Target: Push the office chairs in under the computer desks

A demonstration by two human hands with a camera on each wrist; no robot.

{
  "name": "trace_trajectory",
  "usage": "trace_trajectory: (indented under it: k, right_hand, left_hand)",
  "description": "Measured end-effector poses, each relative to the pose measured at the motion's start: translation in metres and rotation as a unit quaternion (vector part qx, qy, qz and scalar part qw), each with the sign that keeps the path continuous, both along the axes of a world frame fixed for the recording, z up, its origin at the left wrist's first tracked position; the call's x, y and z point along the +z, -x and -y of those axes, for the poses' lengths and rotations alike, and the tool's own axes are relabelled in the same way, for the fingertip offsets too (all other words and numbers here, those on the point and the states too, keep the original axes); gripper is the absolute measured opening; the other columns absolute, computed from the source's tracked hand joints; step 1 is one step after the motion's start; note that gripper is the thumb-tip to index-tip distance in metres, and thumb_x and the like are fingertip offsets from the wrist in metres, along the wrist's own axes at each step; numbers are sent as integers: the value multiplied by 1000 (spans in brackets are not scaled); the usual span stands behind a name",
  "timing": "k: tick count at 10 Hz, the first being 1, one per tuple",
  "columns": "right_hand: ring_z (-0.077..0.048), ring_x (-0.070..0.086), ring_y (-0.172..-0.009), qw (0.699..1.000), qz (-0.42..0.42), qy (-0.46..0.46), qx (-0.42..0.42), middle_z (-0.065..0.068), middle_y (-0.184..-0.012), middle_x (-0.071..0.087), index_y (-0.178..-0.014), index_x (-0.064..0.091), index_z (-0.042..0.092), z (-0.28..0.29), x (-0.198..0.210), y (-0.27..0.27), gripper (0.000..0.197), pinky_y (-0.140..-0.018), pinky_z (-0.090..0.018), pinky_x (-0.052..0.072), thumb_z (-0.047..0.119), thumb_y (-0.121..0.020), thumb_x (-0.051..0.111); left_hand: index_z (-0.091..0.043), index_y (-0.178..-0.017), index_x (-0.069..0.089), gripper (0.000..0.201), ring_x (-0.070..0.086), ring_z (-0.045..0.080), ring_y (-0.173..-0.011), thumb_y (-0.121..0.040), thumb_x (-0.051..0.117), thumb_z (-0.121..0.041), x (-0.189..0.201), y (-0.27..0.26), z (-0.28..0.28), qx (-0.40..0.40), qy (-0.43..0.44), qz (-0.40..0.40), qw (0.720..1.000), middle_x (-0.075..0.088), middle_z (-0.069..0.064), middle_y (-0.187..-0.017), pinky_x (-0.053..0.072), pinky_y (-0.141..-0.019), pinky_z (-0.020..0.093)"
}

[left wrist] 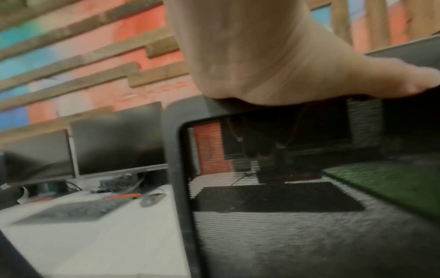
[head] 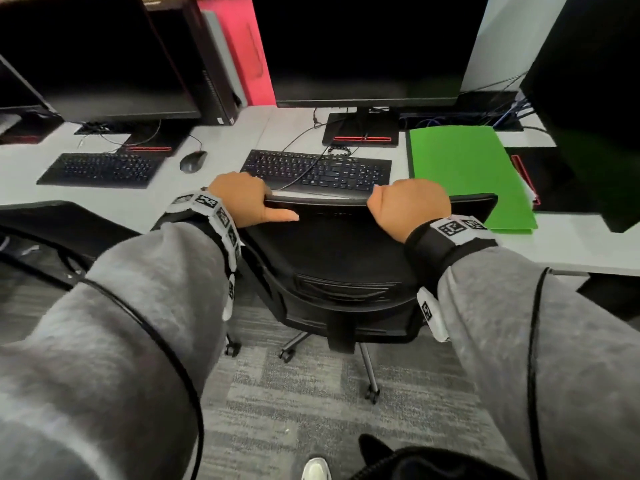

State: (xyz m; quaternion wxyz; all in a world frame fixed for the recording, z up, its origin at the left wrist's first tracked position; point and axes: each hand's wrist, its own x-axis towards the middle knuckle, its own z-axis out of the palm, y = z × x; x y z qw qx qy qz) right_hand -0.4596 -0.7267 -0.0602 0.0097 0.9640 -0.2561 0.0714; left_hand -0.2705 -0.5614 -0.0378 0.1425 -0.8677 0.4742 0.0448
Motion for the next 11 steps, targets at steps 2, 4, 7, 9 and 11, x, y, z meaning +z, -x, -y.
trace_trajectory:
  k: [2,4,7,9,11]
  right_hand:
    - [-33,53,-71,1000,0,18,-13,-17,-78,62,-93,69,2,-2,-1,3,53,-61,-32,32,29,-99,24]
    - [-31,47,-69,999,5,-9,-46,-18,-76,58,-89,70,1,-7,1,12,54,-62,-33,33,30,-97,25]
    - [-28,46,-67,993,-25,-26,-108,-5,-55,39,-66,52,6,-20,1,26,44,-85,-38,38,26,-93,24]
    - [-29,51,-84,987,-38,-42,-150,-18,-91,64,-88,63,9,-37,6,34,47,-92,-40,36,27,-96,21]
    - [-34,58,-110,986,-45,-76,-144,-16,-123,62,-120,58,12,-58,29,36,43,-89,-39,44,36,-95,32]
  left_hand:
    - [-14,-78,69,108,65,24,-67,-47,9,-99,-8,12,13,-53,17,31,998,67,4,-63,45,-58,31]
    - [-14,-69,64,99,60,24,-62,-50,17,-98,-9,26,13,-37,36,19,998,53,0,-54,45,-59,31]
    - [-12,-76,68,100,55,19,-58,-54,22,-98,-17,50,3,-18,55,12,998,59,1,-59,42,-57,28]
    - [-14,-108,69,88,61,25,-84,-70,35,-87,-12,56,-5,-28,56,-40,997,67,3,-85,45,-71,32]
    - [-14,-132,51,61,57,32,-114,-89,50,-57,18,56,-16,-50,40,-88,994,61,13,-126,46,-91,39]
